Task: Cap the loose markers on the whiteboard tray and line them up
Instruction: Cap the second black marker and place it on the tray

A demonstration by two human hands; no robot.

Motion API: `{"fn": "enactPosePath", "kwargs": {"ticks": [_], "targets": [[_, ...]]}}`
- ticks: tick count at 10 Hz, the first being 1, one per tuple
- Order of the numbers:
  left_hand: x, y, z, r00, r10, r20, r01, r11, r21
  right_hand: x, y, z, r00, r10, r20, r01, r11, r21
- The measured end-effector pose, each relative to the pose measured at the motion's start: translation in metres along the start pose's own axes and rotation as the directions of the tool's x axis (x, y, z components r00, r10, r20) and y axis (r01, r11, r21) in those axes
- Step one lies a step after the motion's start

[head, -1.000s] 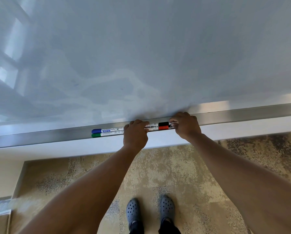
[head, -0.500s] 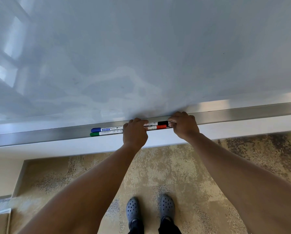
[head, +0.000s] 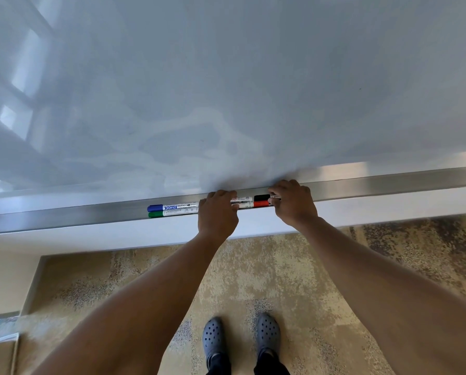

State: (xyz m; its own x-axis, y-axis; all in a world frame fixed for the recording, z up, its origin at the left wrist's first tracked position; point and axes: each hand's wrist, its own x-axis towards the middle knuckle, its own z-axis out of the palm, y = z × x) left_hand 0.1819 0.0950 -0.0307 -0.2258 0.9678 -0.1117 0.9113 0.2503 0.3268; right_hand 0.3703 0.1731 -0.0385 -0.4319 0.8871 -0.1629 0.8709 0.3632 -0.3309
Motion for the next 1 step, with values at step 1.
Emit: {"fn": "enactPosePath", "kwargs": {"ticks": [1], "targets": [[-0.0016, 0.0043, -0.0033, 1.0, 0.003, -0.023, -0.004, 1.0, -0.031, -0.0034, -0.0133, 0.0001, 1.0, -0.02, -0.024, 0.02, 1.0, -0.003]]}}
